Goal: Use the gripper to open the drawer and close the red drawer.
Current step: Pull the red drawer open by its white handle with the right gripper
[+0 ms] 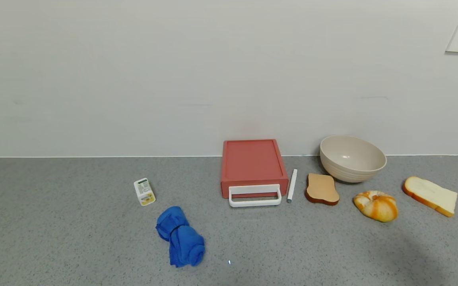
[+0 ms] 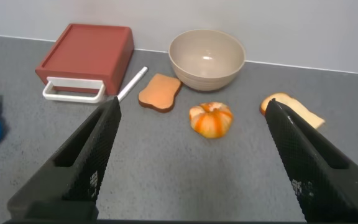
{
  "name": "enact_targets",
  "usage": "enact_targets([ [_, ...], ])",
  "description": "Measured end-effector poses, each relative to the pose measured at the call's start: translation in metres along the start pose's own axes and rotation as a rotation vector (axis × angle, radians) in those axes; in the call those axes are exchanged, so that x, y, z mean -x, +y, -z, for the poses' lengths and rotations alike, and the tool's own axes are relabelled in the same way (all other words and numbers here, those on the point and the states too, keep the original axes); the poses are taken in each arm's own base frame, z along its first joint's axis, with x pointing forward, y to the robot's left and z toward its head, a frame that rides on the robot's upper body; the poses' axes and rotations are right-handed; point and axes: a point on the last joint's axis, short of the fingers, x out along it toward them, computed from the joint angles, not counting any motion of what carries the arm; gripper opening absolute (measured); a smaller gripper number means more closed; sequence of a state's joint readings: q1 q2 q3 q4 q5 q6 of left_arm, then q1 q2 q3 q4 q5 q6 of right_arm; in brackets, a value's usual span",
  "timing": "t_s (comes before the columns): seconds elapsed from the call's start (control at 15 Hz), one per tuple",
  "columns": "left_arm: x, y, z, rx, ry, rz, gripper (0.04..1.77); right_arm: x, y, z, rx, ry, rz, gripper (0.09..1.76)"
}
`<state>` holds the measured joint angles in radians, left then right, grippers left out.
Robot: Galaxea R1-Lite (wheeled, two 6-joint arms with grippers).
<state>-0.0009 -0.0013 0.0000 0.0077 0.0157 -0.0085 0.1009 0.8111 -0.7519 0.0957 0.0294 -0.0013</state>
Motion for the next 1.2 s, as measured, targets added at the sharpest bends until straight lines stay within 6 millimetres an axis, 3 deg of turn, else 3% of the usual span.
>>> enact_targets([
  [0.27, 0.0, 0.0, 0.0, -0.001, 0.0, -0.001, 1.72, -0.086, 0.008, -0.036, 0.006, 0.13, -0.081, 1.71],
  [0.6, 0.0, 0.0, 0.0, -0.001, 0.0, -0.001, 1.72, -0.18, 0.049, -0.045, -0.017, 0.293, -0.203, 1.71],
  [0.93, 0.0, 0.0, 0.0, -0.005, 0.0, -0.001, 1.72, -0.237, 0.118, -0.035, -0.031, 0.409, -0.247, 1.71],
  [1.2, 0.0, 0.0, 0.0, -0.003, -0.001, -0.001, 1.72, -0.26, 0.17, -0.017, -0.045, 0.5, -0.228, 1.71],
])
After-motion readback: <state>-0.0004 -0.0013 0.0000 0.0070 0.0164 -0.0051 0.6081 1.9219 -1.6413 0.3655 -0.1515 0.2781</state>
